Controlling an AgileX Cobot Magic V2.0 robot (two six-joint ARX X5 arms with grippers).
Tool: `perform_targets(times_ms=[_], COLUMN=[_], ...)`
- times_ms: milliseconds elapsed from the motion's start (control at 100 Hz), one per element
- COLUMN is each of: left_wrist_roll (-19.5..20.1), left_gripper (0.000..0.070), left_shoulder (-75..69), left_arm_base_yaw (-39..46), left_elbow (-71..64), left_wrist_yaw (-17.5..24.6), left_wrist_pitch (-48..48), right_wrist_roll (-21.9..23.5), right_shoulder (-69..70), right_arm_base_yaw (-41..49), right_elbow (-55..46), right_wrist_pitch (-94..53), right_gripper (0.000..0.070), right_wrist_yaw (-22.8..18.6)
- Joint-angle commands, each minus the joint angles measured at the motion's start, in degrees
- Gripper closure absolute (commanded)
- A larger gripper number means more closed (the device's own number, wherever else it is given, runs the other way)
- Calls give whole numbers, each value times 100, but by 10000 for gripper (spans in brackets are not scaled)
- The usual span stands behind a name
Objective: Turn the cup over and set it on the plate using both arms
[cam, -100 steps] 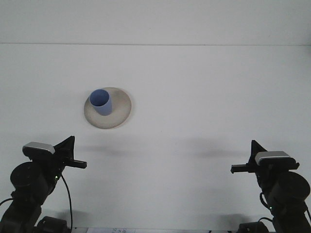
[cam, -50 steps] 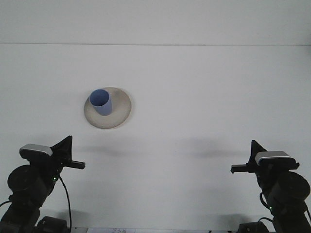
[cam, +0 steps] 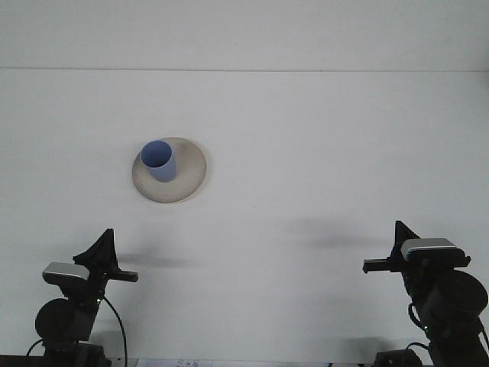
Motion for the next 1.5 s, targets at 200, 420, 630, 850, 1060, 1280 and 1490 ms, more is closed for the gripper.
perform_targets(times_ms=[200,420,630,850,1060,1280,1490], left_wrist_roll=[0,-15,-13,-13,-13,-13,-13], left_gripper=[688,688,688,688,688,688,688], left_shoulder=[-341,-341,-339,-339,-339,-339,-339], left_arm_base_yaw=[42,42,42,42,42,42,42], left_elbow=[-560,-560,-560,-560,-560,-560,-560], left_wrist_yaw=[35,35,33,33,33,33,31], left_wrist_pitch=[328,402,389,389,387,380,369], right_wrist_roll=[39,39,39,39,39,-26,-81], right_shoulder=[24,22,22,22,22,-354,-1300], right_arm_base_yaw=[-2,-2,-2,-2,-2,20,20], right_elbow=[28,28,28,28,28,-525,-2011], right_wrist_pitch=[61,59,59,59,59,914,2857], right_gripper=[700,700,700,700,700,700,700], right_wrist_yaw=[-2,-2,-2,-2,-2,42,35])
